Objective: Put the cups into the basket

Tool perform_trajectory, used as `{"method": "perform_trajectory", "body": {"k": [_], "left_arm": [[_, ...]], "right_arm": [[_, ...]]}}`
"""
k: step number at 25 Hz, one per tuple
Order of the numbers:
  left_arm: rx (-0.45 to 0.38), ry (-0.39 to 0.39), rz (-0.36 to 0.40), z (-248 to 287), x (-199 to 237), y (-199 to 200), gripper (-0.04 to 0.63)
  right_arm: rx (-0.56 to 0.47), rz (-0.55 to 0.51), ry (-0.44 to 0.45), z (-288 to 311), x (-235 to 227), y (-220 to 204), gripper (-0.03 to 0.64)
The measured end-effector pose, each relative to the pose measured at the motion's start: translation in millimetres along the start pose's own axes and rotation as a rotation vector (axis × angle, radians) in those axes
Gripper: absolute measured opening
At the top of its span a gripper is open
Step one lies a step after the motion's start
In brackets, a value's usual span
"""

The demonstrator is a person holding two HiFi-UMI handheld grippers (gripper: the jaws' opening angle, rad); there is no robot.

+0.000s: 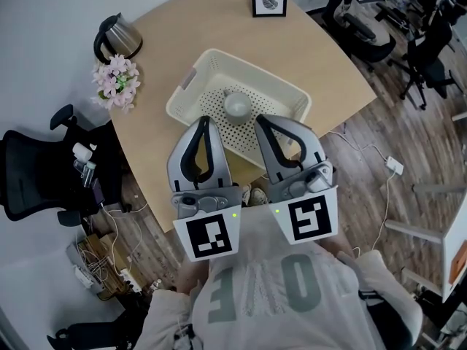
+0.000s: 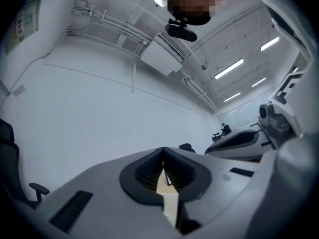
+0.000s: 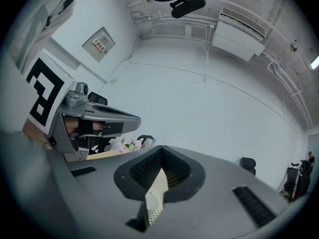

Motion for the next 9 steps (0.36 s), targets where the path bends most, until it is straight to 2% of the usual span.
{"method": "perform_trajectory", "body": {"k": [3, 9], "left_arm": [[0.009, 0.013, -0.023, 1.2, 3.8, -0.9, 0.009], [0.027, 0.022, 0.015, 0.3, 8.1, -7.1, 0.010]], "right_arm": [[-0.001, 0.004, -0.004, 0.0, -1.6, -0.4, -0.003], [0.011, 0.002, -0.004, 2.8, 0.6, -5.4, -0.003]]}}
Point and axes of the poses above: the fingertips, and each gripper's own axes: z forward along the fingers, x to its left, y out of its top, the point moved 5 cm from there along -z, backward along the fingers, and after that the axes turned 1 degree about -z, right-handed, at the moved point
